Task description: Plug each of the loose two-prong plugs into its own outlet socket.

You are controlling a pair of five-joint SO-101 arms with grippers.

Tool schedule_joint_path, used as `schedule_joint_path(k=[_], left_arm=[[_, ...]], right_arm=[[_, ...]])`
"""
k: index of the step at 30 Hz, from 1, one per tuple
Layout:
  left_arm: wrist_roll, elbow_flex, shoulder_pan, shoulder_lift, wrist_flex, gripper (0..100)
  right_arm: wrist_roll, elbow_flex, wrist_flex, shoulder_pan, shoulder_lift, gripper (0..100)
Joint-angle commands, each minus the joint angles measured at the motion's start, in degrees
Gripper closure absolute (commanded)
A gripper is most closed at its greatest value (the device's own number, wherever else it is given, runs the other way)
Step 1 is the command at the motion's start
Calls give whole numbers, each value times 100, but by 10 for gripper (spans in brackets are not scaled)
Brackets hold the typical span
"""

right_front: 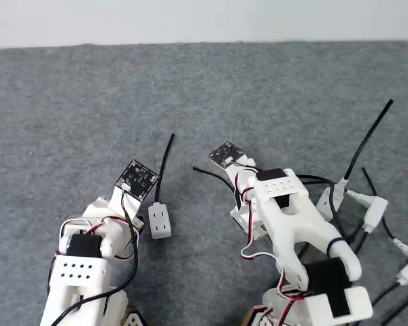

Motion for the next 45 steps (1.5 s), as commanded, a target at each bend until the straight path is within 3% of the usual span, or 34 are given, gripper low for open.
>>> schedule_joint_path(k=[1,6,18,45], left_arm=[[53,-207,-18,-88,-132,848],[53,-207,-18,-88,-132,848],[44,-198,-18,-88,-132,848],[44,-198,-18,-97,-132,848]], right_arm=[[-26,-325,-48,-40,-22,909],[-26,-325,-40,-40,-57,824],[-70,-1442,1103,330,-40,823],[-35,-352,558,-40,-66,824]])
